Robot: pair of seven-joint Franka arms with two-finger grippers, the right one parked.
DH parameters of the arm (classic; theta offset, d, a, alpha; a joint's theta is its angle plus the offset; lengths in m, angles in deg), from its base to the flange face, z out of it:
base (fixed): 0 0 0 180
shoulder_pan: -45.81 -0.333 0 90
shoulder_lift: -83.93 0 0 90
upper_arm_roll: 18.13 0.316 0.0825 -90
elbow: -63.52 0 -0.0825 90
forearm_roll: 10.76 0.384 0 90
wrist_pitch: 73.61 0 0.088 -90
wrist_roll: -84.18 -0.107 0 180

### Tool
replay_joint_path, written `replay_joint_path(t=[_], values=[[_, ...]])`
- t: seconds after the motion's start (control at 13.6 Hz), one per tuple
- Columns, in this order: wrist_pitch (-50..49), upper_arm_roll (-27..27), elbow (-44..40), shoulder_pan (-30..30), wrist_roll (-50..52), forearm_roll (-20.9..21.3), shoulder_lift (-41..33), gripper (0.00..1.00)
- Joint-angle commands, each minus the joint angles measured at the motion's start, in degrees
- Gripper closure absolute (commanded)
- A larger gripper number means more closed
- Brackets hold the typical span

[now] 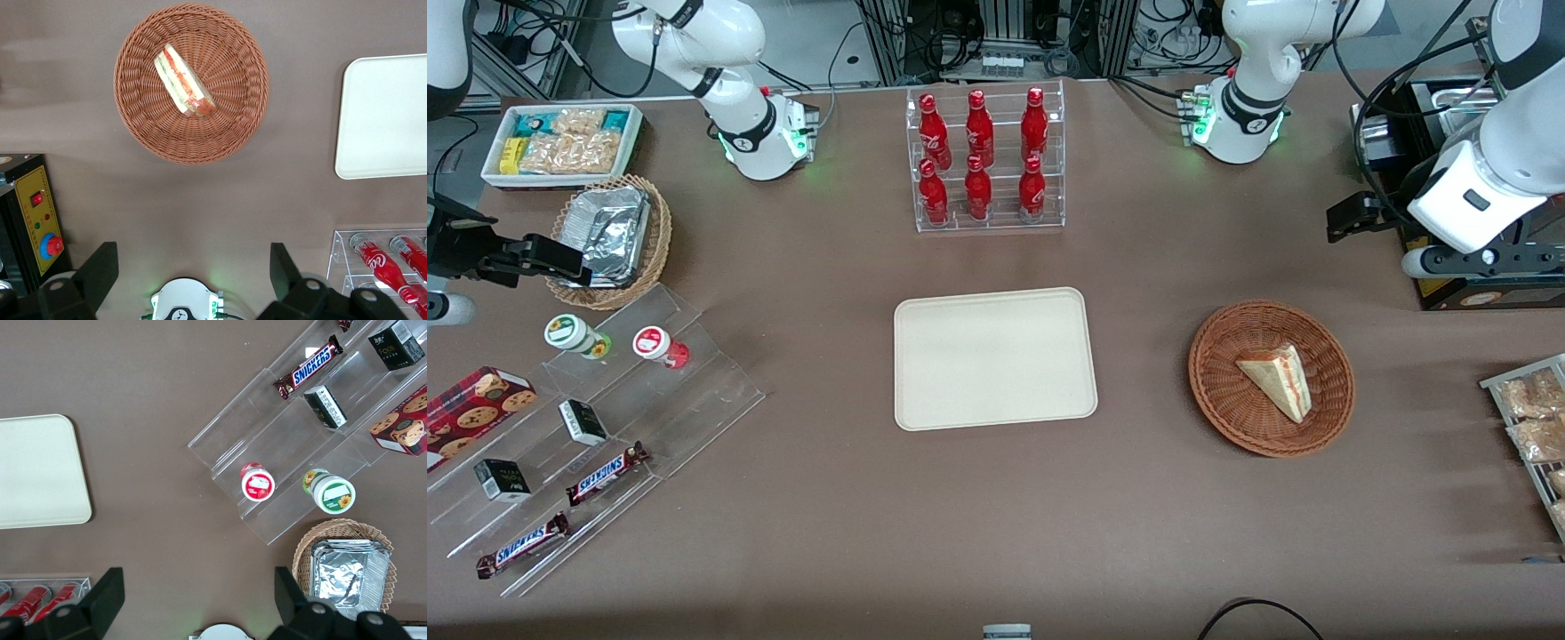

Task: Place sandwich from basket to tray
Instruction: 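Reach the open left gripper down to the sandwich in the basket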

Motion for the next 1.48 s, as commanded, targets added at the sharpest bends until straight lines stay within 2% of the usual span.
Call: replay_joint_path(t=[0.0, 0.3, 0.81, 1.11, 1.4], values=[[-0.9, 0.1, -0.1, -0.1, -1.4, 0.6, -0.9, 0.0], [0.9, 0.1, 1.2, -0.2, -1.3, 1.4, 0.0, 0.0], [18.5, 0.2, 16.2, -0.3, -1.3, 1.9, 0.8, 0.0], [28.8, 0.3, 20.7, -1.3, -1.2, 2.0, 5.4, 0.0], [34.5, 0.3, 22.0, -1.4, -0.8, 2.0, 10.2, 0.0]])
